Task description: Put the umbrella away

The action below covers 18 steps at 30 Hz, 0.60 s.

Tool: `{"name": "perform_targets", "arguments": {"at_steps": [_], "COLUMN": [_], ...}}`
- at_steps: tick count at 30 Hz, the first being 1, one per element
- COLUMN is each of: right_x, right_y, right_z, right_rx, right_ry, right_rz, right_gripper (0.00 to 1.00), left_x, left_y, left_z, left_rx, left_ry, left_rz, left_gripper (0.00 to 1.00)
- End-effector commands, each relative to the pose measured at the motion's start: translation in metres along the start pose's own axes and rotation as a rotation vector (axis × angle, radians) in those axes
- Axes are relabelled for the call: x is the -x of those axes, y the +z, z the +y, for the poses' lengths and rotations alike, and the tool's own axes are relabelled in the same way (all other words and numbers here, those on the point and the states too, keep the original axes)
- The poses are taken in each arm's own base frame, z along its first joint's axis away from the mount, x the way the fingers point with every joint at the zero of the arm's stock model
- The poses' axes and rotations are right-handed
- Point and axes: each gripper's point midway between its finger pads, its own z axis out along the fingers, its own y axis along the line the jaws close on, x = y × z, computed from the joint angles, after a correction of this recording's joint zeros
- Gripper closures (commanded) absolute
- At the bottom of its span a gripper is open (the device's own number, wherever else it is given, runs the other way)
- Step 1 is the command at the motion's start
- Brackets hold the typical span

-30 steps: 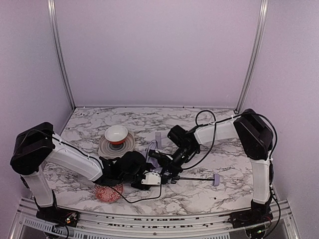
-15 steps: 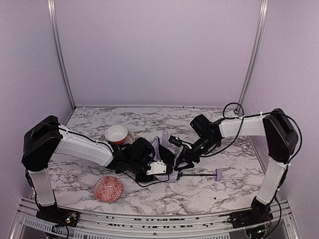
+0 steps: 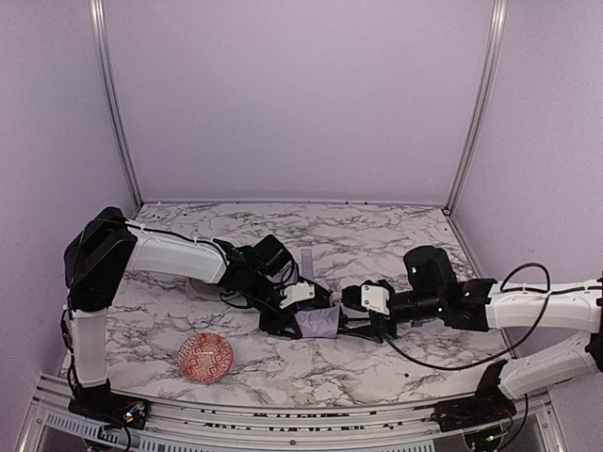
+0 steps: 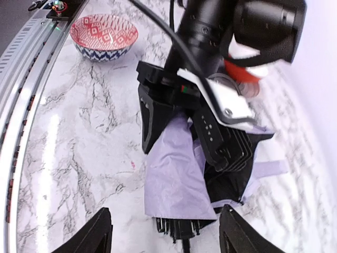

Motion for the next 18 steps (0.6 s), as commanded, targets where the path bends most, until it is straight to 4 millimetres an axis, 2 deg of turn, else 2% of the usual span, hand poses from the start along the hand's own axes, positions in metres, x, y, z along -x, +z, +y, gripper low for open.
{"name": "perform_targets", "arguments": {"at_steps": [1,5,9,12,16,18], "right_x": [0.029,0.010,-0.002,-0.018,-0.040,-0.050], "right_y": [-0.004,0.018,0.042,0.059,0.076,0.082], "right_z": [0.002,0.009,0.000,-0.010,-0.020,-0.021], "right_rx": [-0.143,-0.154,-0.183,-0.206,-0.219,-0.209], "right_ry": [-0.331,-0.396,-0.440,-0.473,-0.490,-0.492], "right_rz": [-0.149,-0.036,0.065,0.153,0.270,0.317], "right_gripper": [0.33,0.30,0.21,0.18,0.18,0.23], "left_x": [-0.062,-0.063,-0.067,-0.071,-0.075,-0.076], "left_y": [0.021,0.024,0.025,0.025,0.027,0.027], "left_z": [-0.046,-0.046,-0.044,-0.045,-0.046,-0.046], "left_rx": [-0.284,-0.311,-0.329,-0.339,-0.350,-0.356], "left_ry": [-0.285,-0.309,-0.330,-0.340,-0.349,-0.355], "left_rz": [0.205,0.216,0.225,0.236,0.247,0.248], "left_gripper": [0.72,0.72,0.72,0.72,0.72,0.72]}}
